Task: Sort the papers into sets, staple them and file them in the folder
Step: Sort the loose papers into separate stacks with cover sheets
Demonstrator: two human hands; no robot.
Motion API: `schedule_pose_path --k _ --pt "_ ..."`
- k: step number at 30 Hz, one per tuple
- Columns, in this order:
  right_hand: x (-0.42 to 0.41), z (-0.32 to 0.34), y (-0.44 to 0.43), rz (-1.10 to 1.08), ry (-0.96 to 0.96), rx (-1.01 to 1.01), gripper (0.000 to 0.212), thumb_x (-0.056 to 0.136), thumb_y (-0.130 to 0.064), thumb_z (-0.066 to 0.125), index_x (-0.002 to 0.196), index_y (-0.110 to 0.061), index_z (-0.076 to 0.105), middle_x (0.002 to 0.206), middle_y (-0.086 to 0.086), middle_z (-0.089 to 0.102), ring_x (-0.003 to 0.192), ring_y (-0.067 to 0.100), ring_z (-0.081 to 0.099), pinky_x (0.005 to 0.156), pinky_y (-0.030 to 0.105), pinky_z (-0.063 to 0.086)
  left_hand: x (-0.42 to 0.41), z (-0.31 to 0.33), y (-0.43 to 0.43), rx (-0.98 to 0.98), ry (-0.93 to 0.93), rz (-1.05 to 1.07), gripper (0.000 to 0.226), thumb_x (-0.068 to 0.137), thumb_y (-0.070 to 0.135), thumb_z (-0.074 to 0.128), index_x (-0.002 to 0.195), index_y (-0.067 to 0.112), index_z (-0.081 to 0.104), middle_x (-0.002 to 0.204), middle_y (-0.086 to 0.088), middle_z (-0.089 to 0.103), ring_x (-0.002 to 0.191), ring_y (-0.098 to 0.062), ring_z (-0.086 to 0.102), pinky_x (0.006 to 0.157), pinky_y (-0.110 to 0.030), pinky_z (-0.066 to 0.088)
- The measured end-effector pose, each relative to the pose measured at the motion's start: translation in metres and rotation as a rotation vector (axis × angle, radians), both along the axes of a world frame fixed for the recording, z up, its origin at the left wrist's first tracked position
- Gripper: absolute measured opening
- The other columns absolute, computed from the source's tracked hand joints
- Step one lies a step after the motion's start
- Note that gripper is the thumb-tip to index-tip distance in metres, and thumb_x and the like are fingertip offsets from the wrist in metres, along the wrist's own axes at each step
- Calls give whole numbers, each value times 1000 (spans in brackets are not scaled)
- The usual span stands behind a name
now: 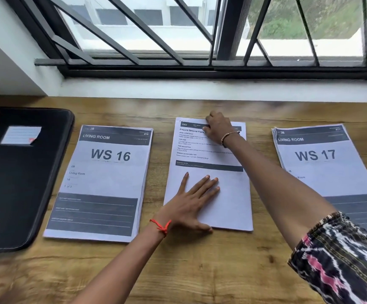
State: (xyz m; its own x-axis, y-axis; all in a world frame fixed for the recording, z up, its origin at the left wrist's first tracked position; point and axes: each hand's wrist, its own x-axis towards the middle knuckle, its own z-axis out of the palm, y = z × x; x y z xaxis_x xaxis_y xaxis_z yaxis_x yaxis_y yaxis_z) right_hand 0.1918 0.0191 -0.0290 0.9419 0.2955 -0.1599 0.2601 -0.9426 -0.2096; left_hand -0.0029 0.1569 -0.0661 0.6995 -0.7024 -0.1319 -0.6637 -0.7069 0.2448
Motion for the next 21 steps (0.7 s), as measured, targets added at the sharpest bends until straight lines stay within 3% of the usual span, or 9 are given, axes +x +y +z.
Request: schedule_pose_path --k 9,15,21 --pt "-5 -3 -2 16 -6 -20 45 93 -31 45 128 -3 43 131 12 40 123 27 36 104 40 26 -1 -2 2 -1 -24 -2 110 69 83 38 150 18 3 158 1 -3 143 -13 -12 107 -58 -11" --pt "-20 -11 -21 -96 -57 84 63 95 -40 42 145 -8 20 150 10 23 140 25 19 114 44 8 1 -1 2 6 -40 -5 119 62 88 37 150 18 1 158 0 -5 144 -17 -13 106 -61 -12" --pt "-47 -19 -53 -259 -124 293 63 93 -37 47 142 -4 26 150 14 25 141 26 19 116 38 15 4 14 -3 -70 21 99 111 65 87 33 150 23 0 156 8 -15 141 -8 -23 110 -60 -10"
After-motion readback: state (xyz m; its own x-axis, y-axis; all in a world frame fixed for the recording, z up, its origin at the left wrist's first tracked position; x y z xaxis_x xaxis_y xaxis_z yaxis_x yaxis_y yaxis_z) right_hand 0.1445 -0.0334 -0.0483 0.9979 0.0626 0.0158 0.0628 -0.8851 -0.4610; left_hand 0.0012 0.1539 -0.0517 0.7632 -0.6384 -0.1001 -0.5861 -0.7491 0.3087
